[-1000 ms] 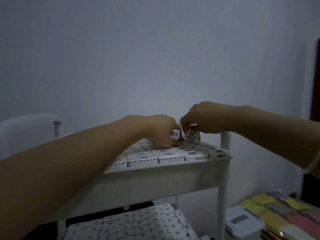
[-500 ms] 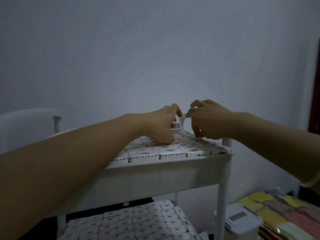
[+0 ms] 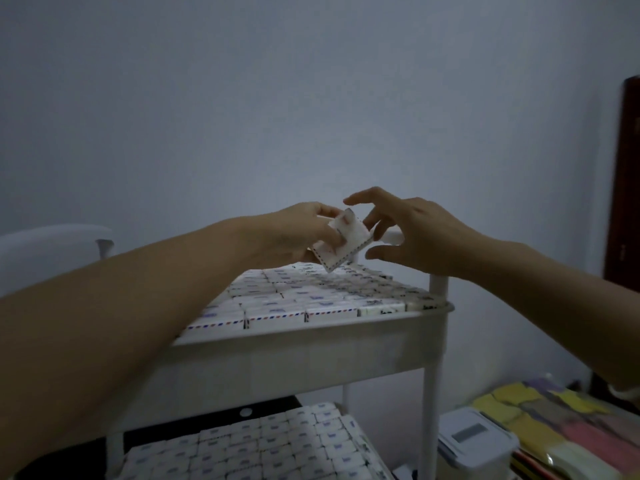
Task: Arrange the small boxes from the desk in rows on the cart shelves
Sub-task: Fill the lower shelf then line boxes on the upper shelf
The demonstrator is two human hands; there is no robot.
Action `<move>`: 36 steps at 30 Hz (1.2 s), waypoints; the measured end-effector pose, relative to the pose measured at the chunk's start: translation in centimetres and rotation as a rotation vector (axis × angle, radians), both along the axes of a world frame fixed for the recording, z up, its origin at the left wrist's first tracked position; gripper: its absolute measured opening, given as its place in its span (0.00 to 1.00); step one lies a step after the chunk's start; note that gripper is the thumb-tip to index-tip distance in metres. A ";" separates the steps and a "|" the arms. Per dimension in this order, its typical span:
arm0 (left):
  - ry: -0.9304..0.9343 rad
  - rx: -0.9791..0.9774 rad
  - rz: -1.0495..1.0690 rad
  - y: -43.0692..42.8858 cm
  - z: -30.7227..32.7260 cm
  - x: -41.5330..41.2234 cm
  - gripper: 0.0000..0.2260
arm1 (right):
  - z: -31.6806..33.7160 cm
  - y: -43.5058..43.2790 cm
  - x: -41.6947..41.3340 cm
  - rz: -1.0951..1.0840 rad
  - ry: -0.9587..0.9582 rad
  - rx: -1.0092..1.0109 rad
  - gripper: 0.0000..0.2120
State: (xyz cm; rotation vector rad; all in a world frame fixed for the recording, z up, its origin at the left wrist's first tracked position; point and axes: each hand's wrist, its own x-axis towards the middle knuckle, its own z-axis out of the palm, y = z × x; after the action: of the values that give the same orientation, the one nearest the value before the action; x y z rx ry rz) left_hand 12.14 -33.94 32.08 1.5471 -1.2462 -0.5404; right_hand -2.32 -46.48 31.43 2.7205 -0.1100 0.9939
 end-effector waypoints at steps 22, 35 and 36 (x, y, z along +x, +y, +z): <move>-1.004 0.490 -0.101 1.1 -1.2 -4.2 0.20 | 2.8 2.5 -3.2 -0.455 0.306 -0.491 0.31; -1.077 0.540 -0.060 2.3 -0.9 -5.0 0.21 | 4.5 1.4 -2.5 -0.386 0.508 -0.116 0.23; -1.075 0.541 -0.059 2.3 -0.8 -5.0 0.20 | 4.7 1.5 -2.5 -0.389 0.522 -0.106 0.23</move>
State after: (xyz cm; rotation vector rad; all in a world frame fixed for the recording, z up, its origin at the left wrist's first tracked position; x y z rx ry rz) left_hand 7.10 -31.63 31.28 2.4032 -2.0473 -0.0187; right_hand -4.81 -44.98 36.12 2.6168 -0.4515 0.1701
